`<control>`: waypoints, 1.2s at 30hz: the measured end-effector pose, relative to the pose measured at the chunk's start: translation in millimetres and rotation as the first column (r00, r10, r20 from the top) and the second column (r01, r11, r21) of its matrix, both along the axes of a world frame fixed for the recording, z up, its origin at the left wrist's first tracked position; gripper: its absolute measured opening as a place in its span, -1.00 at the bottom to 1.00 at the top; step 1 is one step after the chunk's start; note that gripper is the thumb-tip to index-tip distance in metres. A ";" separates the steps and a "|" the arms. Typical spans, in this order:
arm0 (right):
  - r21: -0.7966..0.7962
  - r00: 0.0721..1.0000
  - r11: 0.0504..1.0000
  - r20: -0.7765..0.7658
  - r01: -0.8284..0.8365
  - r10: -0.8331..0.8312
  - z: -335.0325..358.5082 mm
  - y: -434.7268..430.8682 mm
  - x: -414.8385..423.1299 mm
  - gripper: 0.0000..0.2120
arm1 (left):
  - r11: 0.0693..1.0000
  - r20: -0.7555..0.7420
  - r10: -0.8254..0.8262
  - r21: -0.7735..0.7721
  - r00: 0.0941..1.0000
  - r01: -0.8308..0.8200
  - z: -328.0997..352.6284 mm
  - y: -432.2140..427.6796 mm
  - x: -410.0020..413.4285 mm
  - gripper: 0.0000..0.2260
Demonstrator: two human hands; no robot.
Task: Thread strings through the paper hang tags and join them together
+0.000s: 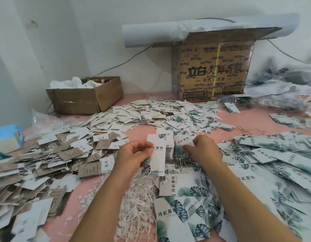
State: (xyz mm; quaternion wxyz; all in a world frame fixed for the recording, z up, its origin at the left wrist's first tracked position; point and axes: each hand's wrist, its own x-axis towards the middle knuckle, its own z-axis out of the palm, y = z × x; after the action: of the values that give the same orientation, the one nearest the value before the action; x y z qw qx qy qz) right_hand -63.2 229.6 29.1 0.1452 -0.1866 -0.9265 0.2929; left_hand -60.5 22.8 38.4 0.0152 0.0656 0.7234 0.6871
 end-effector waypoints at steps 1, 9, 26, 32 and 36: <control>-0.066 1.000 0.998 -0.024 -0.012 0.010 0.6 0.6 -0.1 -0.64 | 1.000 0.000 -0.005 -0.008 1.000 0.005 0.4 0.3 0.8 -0.84; -0.235 0.996 0.970 -0.078 -0.060 0.043 2.0 0.8 -2.9 -0.66 | 0.999 -0.017 -0.014 -0.037 1.000 0.013 2.6 1.1 2.6 -0.85; -0.523 0.871 0.704 -0.197 -0.481 0.449 52.1 -20.2 18.0 -0.75 | 0.985 -0.059 0.070 0.160 0.996 -0.060 12.6 2.8 3.5 -0.57; -0.325 0.844 0.788 -0.069 -0.524 0.532 54.5 -35.8 23.8 -0.64 | 0.986 -0.133 0.041 0.166 0.990 -0.019 15.3 5.9 5.5 -0.60; -0.270 0.847 0.810 -0.046 -0.521 0.529 60.1 -39.9 27.5 -0.72 | 0.993 -0.200 0.008 0.120 0.980 0.016 15.9 8.0 9.3 -0.48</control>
State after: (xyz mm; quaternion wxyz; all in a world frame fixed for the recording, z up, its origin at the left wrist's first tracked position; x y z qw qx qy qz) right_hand -35.7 189.7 89.2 0.0170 0.0537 -0.8947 0.4432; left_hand -51.2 30.8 54.3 -0.0603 0.1367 0.6780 0.7197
